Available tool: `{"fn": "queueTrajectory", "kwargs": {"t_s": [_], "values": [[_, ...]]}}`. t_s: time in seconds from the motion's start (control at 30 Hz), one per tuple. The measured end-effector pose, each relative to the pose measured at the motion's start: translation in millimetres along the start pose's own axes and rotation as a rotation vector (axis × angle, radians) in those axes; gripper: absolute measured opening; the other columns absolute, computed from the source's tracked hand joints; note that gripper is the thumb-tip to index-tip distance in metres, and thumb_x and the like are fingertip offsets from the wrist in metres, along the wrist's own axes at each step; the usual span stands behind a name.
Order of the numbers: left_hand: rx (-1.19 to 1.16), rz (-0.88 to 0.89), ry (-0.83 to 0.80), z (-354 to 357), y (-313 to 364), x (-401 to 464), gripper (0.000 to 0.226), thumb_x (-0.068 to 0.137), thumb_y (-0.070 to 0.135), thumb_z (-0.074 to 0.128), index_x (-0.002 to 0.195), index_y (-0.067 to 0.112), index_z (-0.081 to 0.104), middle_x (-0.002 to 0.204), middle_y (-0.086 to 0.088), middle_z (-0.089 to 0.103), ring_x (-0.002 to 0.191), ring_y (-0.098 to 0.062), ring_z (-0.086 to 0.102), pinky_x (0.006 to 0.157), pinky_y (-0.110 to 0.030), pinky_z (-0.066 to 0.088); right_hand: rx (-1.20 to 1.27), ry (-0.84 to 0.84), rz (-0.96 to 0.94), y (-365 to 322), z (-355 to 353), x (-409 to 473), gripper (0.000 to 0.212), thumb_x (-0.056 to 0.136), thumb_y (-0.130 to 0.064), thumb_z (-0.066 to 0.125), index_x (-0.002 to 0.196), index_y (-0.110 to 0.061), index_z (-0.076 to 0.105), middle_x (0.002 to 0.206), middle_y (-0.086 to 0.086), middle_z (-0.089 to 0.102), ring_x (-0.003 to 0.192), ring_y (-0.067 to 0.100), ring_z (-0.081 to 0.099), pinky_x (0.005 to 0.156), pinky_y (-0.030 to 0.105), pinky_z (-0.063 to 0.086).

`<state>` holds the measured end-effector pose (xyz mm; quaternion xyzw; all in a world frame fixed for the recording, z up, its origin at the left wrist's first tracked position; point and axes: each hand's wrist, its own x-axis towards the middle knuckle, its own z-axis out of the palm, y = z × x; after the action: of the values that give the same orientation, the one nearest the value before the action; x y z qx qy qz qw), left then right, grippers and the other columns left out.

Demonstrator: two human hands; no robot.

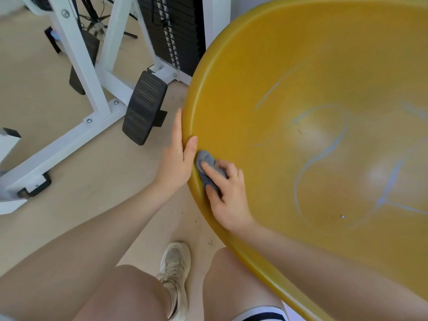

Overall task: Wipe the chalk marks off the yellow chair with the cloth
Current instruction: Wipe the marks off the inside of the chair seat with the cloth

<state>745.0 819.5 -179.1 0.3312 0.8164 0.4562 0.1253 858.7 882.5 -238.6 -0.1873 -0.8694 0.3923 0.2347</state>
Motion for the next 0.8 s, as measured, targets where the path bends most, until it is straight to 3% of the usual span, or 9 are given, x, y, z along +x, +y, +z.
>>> {"fn": "queueTrajectory", "kwargs": {"t_s": [0.13, 0.27, 0.4, 0.47, 0.57, 0.63, 0.7, 0.8], "values": [[-0.015, -0.007, -0.007, 2, -3, 0, 0.057, 0.101, 0.024, 0.031, 0.149, 0.021, 0.001, 0.131, 0.008, 0.036, 0.103, -0.003, 0.044, 0.086, -0.018, 0.04, 0.017, 0.055, -0.004, 14, -2, 28, 0.04, 0.085, -0.013, 0.044, 0.122, -0.018, 0.059, 0.112, 0.021, 0.053, 0.094, 0.039, 0.049, 0.084, 0.049, 0.043], [-0.027, 0.007, 0.0, 4, -9, 2, 0.057, 0.101, 0.028, 0.032, 0.149, 0.024, 0.0, 0.145, -0.002, 0.035, 0.108, -0.007, 0.045, 0.091, -0.029, 0.044, -0.085, 0.194, 0.109, 37, -18, 88, 0.047, 0.083, -0.004, 0.045, 0.128, -0.016, 0.055, 0.117, 0.023, 0.05, 0.098, 0.041, 0.048, 0.089, 0.044, 0.039], [-0.022, 0.021, 0.017, 6, -11, 3, 0.058, 0.1, 0.03, 0.031, 0.148, 0.026, 0.0, 0.142, 0.007, 0.033, 0.106, 0.0, 0.043, 0.088, -0.019, 0.042, -0.063, 0.25, 0.354, 49, -36, 124, 0.048, 0.093, -0.004, 0.04, 0.136, -0.026, 0.043, 0.133, 0.013, 0.039, 0.114, 0.033, 0.039, 0.095, 0.037, 0.033], [-0.036, 0.027, 0.015, 6, -12, 3, 0.058, 0.1, 0.029, 0.032, 0.148, 0.025, 0.001, 0.141, 0.01, 0.03, 0.108, 0.003, 0.04, 0.087, -0.014, 0.039, -0.079, 0.255, 0.384, 39, -32, 119, 0.048, 0.094, -0.006, 0.04, 0.137, -0.027, 0.042, 0.136, 0.011, 0.037, 0.115, 0.033, 0.037, 0.097, 0.038, 0.032], [-0.037, 0.057, 0.019, 6, -15, 6, 0.059, 0.098, 0.032, 0.033, 0.149, 0.02, 0.005, 0.149, 0.001, 0.03, 0.113, 0.004, 0.04, 0.091, -0.014, 0.039, -0.035, 0.215, 0.185, 16, -12, 79, 0.048, 0.086, -0.012, 0.042, 0.132, -0.023, 0.05, 0.126, 0.016, 0.045, 0.107, 0.034, 0.041, 0.094, 0.033, 0.029], [-0.065, 0.091, 0.012, 5, -16, 7, 0.06, 0.096, 0.028, 0.032, 0.149, 0.013, 0.008, 0.149, -0.001, 0.029, 0.114, 0.012, 0.038, 0.091, -0.002, 0.036, 0.025, 0.138, 0.045, -3, 2, 43, 0.046, 0.085, -0.017, 0.041, 0.129, -0.022, 0.053, 0.121, 0.016, 0.047, 0.105, 0.031, 0.041, 0.095, 0.034, 0.031], [-0.113, 0.076, -0.016, 4, -15, 6, 0.055, 0.1, 0.022, 0.03, 0.148, 0.012, 0.007, 0.145, 0.007, 0.025, 0.111, 0.022, 0.037, 0.089, 0.006, 0.032, 0.061, 0.108, -0.002, -12, 9, 18, 0.045, 0.086, -0.02, 0.038, 0.13, -0.024, 0.051, 0.122, 0.016, 0.047, 0.108, 0.025, 0.038, 0.097, 0.037, 0.033], [-0.186, 0.053, -0.044, 5, -16, 6, 0.053, 0.101, 0.019, 0.028, 0.148, 0.015, 0.005, 0.14, 0.014, 0.022, 0.11, 0.032, 0.032, 0.09, 0.004, 0.033, 0.031, 0.126, -0.068, -6, 9, 24, 0.04, 0.089, -0.017, 0.037, 0.127, -0.027, 0.045, 0.119, 0.019, 0.051, 0.107, 0.024, 0.04, 0.091, 0.042, 0.039]]}}
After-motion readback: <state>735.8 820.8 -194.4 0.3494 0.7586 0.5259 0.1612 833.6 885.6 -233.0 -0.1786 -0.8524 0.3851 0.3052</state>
